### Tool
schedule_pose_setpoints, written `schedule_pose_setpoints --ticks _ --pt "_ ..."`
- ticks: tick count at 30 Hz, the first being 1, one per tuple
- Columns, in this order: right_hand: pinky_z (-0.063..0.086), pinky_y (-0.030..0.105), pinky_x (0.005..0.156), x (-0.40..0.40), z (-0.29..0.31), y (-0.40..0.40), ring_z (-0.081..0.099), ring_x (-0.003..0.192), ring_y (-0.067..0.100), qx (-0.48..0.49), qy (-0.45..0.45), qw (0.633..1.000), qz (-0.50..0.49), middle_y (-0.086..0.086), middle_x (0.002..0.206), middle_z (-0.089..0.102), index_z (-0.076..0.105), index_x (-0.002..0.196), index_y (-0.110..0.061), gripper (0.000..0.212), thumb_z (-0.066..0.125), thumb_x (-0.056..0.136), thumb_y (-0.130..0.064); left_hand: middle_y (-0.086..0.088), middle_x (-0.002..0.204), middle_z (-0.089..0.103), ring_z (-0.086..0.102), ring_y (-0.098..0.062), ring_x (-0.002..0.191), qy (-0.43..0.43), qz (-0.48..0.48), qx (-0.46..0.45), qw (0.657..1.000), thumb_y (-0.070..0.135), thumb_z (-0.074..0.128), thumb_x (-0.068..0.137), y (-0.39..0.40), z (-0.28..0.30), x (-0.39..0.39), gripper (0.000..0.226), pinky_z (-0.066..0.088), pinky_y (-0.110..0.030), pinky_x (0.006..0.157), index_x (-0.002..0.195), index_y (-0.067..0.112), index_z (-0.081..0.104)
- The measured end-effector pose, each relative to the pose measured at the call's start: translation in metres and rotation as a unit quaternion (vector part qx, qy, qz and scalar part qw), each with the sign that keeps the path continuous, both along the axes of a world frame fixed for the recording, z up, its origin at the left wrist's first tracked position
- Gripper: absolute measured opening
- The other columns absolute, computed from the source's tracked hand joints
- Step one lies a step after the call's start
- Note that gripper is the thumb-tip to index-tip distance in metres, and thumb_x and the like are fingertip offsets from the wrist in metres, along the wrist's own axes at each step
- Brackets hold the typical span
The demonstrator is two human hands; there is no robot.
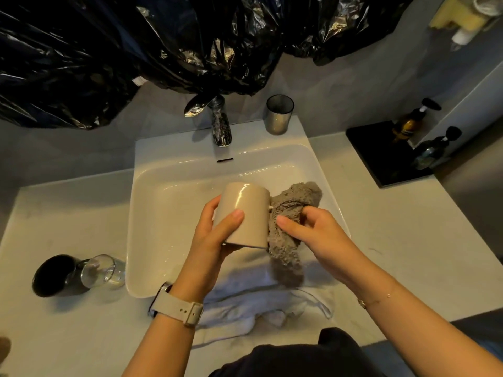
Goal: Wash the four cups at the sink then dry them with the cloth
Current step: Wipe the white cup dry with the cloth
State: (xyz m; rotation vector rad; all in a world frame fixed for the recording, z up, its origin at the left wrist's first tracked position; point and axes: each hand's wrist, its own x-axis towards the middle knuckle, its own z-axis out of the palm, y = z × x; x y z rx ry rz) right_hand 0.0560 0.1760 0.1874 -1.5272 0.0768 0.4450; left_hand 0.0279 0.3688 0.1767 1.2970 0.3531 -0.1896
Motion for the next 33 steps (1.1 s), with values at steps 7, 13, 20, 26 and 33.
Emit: schedule_pose_setpoints --ticks 7,13,20,26,33 --pt "0.056 0.039 0.076 -0.001 -0.008 0.026 0.071 0.082 0.021 -0.004 0.036 0.994 -0.108 0.006 0.083 0.074 0.07 0.089 -0.011 0.036 0.063 0.089 -0.046 -0.001 0.129 0.056 0.063 -0.021 0.11 -0.046 0.002 0.065 0.997 0.054 0.074 0.062 -0.013 0.001 -0.003 0.07 0.058 -0.033 0.077 0.126 0.039 0.051" --pt "0.051 0.046 0.089 -0.005 -0.01 0.031 0.066 0.097 0.032 0.188 0.26 0.939 -0.124 0.018 0.104 0.07 0.064 0.116 -0.005 0.04 0.063 0.091 -0.036 0.001 0.128 0.059 0.064 -0.017 0.11 -0.049 0.03 0.078 0.995 0.054 0.075 0.062 -0.015 -0.008 -0.01 0.074 0.057 -0.03 0.077 0.13 0.036 0.051" --pt "0.058 0.034 0.069 0.005 -0.006 0.034 0.069 0.07 0.023 0.214 0.277 0.924 -0.156 0.012 0.077 0.072 0.068 0.092 -0.008 0.028 0.054 0.095 -0.032 0.024 0.119 0.056 0.059 0.002 0.103 -0.118 0.0 0.186 0.975 0.055 0.073 0.064 -0.02 -0.003 -0.016 0.078 0.054 -0.02 0.078 0.134 0.038 0.044" --pt "0.051 0.043 0.097 -0.012 -0.014 0.037 0.065 0.109 0.03 0.152 0.124 0.973 -0.124 0.016 0.111 0.07 0.066 0.11 -0.012 0.031 0.059 0.09 -0.035 0.0 0.125 0.06 0.063 -0.02 0.111 -0.072 0.002 0.11 0.991 0.053 0.073 0.064 -0.002 -0.002 -0.001 0.068 0.057 -0.037 0.085 0.128 0.037 0.052" --pt "0.052 0.027 0.062 -0.002 0.003 0.051 0.066 0.077 0.023 0.102 0.172 0.947 -0.25 0.008 0.083 0.071 0.069 0.101 -0.007 0.036 0.056 0.094 -0.039 0.001 0.128 0.059 0.06 -0.022 0.117 -0.063 0.042 0.086 0.993 0.055 0.073 0.066 -0.015 -0.004 0.005 0.065 0.055 -0.038 0.086 0.126 0.039 0.053"
